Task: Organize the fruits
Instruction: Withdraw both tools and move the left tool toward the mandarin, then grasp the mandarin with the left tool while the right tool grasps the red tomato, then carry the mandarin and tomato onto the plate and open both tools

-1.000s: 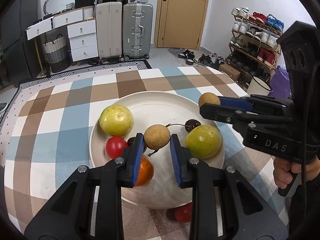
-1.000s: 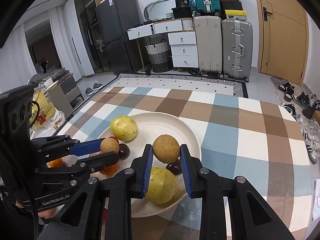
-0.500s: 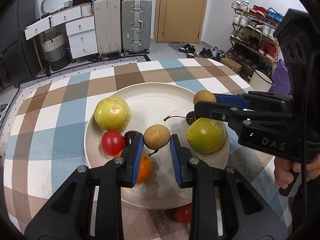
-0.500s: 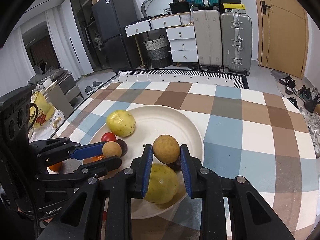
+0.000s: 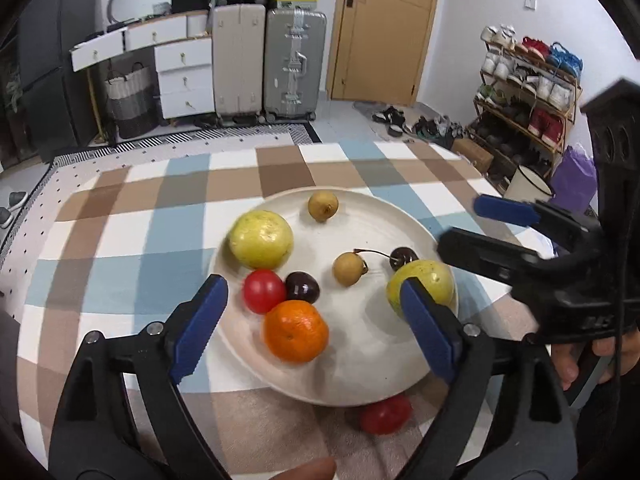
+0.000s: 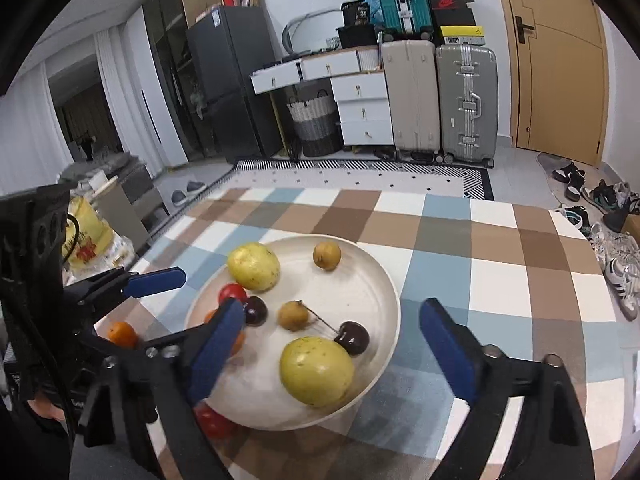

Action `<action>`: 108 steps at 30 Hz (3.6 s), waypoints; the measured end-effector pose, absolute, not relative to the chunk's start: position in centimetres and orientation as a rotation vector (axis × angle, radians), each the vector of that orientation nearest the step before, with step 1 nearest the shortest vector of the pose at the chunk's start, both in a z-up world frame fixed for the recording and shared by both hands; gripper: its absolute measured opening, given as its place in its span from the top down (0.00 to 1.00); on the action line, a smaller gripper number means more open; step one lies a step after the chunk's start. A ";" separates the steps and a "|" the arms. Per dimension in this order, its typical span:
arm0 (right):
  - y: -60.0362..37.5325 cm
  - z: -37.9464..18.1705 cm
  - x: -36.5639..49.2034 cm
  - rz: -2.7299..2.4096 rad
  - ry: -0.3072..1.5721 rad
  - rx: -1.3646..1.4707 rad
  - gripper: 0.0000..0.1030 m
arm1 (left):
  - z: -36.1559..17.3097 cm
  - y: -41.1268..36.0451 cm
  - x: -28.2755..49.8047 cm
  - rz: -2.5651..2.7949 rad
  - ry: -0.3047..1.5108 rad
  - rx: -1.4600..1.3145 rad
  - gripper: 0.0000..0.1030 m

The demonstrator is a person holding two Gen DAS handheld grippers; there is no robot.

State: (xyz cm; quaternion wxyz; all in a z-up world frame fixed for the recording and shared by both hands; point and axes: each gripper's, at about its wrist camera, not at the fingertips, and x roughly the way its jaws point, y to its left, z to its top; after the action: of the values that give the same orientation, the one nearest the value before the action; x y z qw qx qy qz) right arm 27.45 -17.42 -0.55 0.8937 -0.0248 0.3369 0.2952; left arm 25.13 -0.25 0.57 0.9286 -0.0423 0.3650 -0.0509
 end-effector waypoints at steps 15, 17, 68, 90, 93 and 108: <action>-19.6 1.7 22.2 0.565 0.653 -0.047 0.00 | 3.6 2.8 17.8 -0.058 0.657 -0.127 0.01; -19.7 1.4 21.6 0.563 0.653 -0.048 0.00 | 3.6 3.2 17.1 -0.054 0.654 -0.135 0.01; -12.4 -7.2 18.7 0.694 0.937 -0.152 0.16 | -4.9 11.4 13.9 0.133 0.900 -0.136 0.32; -11.0 -7.3 18.7 0.681 0.919 -0.201 0.63 | -4.4 10.1 13.3 0.061 0.860 -0.113 0.62; -10.7 -7.4 18.5 0.690 0.914 -0.217 0.68 | -4.4 10.0 13.2 0.054 0.859 -0.111 0.62; -12.1 -6.6 18.1 0.745 0.867 -0.141 0.68 | -4.1 9.6 13.0 0.031 0.840 -0.120 0.62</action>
State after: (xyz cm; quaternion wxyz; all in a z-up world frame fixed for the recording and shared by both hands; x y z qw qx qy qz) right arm 18.10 -12.06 -6.57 0.8388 -0.0666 0.4098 0.3522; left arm 12.97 9.64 -4.09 0.9113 -0.0580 0.4073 0.0149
